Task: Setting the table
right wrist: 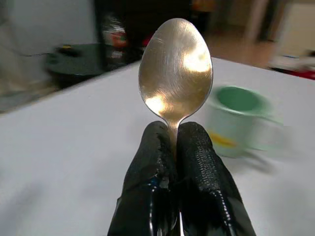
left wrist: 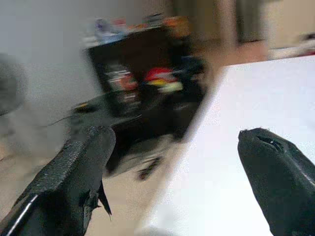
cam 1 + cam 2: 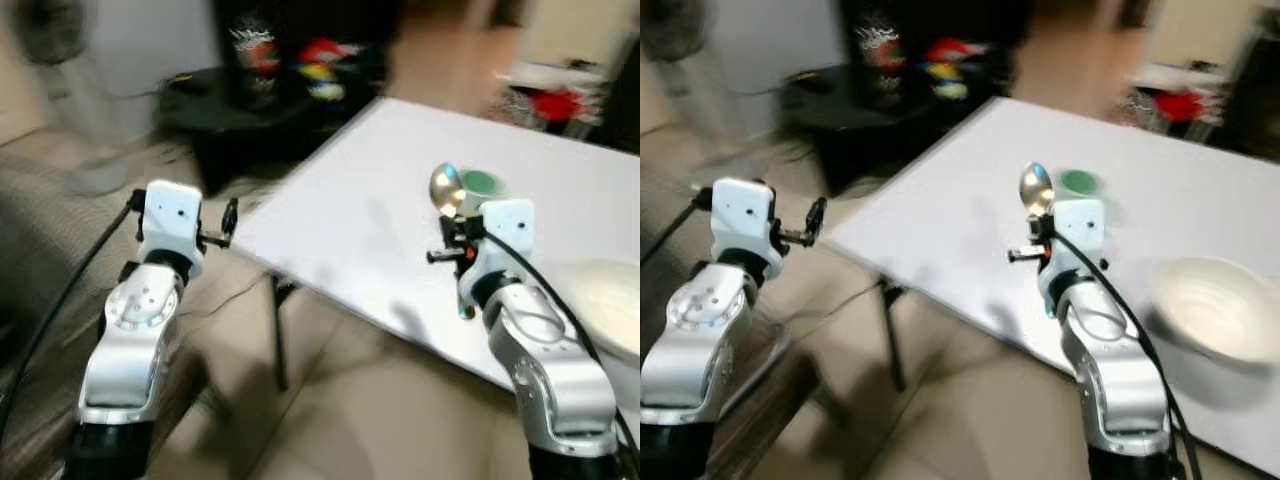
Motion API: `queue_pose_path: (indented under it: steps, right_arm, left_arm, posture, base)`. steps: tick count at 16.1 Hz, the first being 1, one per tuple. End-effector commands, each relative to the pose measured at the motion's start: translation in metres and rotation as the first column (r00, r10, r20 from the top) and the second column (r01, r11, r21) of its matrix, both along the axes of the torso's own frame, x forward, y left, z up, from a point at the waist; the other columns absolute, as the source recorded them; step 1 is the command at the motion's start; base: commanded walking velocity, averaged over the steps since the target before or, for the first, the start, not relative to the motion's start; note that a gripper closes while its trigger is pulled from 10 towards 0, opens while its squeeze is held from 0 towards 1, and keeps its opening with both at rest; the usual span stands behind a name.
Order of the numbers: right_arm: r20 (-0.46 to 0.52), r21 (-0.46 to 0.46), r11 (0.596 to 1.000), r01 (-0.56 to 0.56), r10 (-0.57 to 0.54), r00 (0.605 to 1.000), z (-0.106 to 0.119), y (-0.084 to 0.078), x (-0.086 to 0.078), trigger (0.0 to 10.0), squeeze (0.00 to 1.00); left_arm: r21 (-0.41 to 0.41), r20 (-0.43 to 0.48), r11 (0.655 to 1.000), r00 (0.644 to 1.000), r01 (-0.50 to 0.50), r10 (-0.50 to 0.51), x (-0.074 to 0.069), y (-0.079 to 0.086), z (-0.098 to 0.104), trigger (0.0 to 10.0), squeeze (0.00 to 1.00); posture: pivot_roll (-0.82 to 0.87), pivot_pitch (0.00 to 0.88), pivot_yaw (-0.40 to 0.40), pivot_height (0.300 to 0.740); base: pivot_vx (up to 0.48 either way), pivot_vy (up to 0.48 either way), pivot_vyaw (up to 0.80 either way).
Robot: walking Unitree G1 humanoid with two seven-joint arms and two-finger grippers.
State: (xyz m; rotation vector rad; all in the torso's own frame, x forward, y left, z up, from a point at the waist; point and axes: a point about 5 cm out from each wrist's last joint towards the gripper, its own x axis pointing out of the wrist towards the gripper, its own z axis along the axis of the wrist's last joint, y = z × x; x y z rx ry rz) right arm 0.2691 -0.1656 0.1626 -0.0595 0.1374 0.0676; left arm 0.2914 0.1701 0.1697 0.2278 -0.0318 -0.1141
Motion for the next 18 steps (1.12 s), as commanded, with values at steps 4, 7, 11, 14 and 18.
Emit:
queue_pose_path:
  steps: [4,7,11,14,18]
  right_arm:
    - [0.028,0.003,1.0,0.007,-0.007,1.0,0.006,0.0,0.003,10.0,0.0]
    - [0.03,0.0,1.0,0.01,-0.01,0.999,0.006,0.0,0.003,10.0,0.0]
    - [0.034,-0.003,1.0,0.017,-0.017,0.999,0.007,-0.001,0.003,10.0,0.0]
    - [0.034,-0.003,1.0,0.022,-0.022,0.999,0.007,-0.002,0.003,10.0,0.0]
    - [0.033,0.001,1.0,0.029,-0.029,0.999,0.007,-0.002,0.001,10.0,0.0]
  left_arm:
    - [0.017,0.016,1.0,1.0,0.004,-0.004,0.001,0.002,0.004,10.0,0.0]
    - [0.018,0.017,1.0,1.0,0.008,-0.008,0.002,0.001,0.005,10.0,0.0]
    - [0.018,0.02,1.0,1.0,0.012,-0.013,0.003,0.0,0.005,10.0,0.0]
    - [0.02,0.019,1.0,1.0,0.016,-0.016,0.004,0.0,0.005,10.0,0.0]
    - [0.042,0.01,0.995,0.996,0.085,-0.086,0.002,-0.011,0.003,10.0,0.0]
  posture:
    - [0.08,0.0,0.034,0.74]
    - [0.08,0.0,0.035,0.74]
    - [0.07,0.0,0.039,0.74]
    - [0.07,0.0,0.041,0.74]
    - [0.07,0.0,0.046,0.74]
  base:
    - [0.346,0.0,0.0]
    - [0.345,0.0,0.0]
    - [0.345,0.0,0.0]
    - [0.346,0.0,0.0]
    - [0.085,0.0,0.0]
